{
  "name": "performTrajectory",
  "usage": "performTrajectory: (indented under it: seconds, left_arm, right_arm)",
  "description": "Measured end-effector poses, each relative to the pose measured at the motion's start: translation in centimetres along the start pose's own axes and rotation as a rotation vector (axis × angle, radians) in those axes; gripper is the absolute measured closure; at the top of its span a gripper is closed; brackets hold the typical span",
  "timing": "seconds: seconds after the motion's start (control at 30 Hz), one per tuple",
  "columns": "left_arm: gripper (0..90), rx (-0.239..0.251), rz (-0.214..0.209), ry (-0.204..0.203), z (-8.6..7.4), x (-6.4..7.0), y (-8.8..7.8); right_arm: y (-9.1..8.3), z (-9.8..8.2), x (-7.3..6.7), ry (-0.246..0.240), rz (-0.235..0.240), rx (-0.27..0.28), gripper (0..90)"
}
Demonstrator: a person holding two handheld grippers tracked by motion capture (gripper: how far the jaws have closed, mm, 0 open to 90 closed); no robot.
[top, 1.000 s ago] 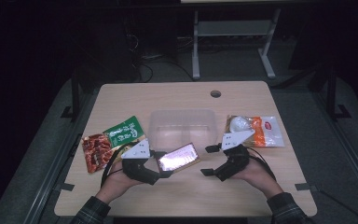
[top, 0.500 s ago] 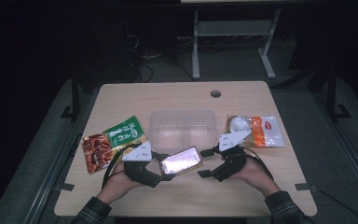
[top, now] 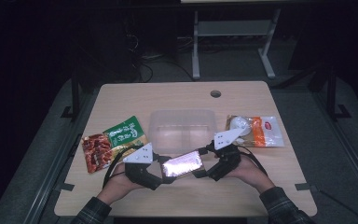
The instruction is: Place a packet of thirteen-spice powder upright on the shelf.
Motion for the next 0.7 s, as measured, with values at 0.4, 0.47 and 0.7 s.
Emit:
performTrajectory:
  seconds: [0.4, 0.47, 0.7]
  left_arm:
    - [31.7, -0.01, -0.05, -0.014, -0.6, 0.1, 0.3]
    - [31.7, -0.02, -0.055, -0.019, -0.8, 0.1, 0.6]
    - [31.7, -0.078, -0.069, -0.027, -1.7, 0.2, 1.9]
  right_arm:
    - [-0.4, 0.8, -0.7, -0.024, 0.011, 0.036, 24.9]
    - [-0.4, 1.0, -0.7, -0.027, 0.011, 0.041, 25.0]
    - [-0.2, 1.5, -0.9, -0.022, 0.008, 0.062, 25.5]
Point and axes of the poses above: each handheld gripper's, and its own axes: y roughly forward along the jaws, z roughly out of its top, x roughly to its right, the point moved 10 cm from there along y, roughly forward along the jaws, and after that the axes turned 1 degree about z, right-handed, at the moved point
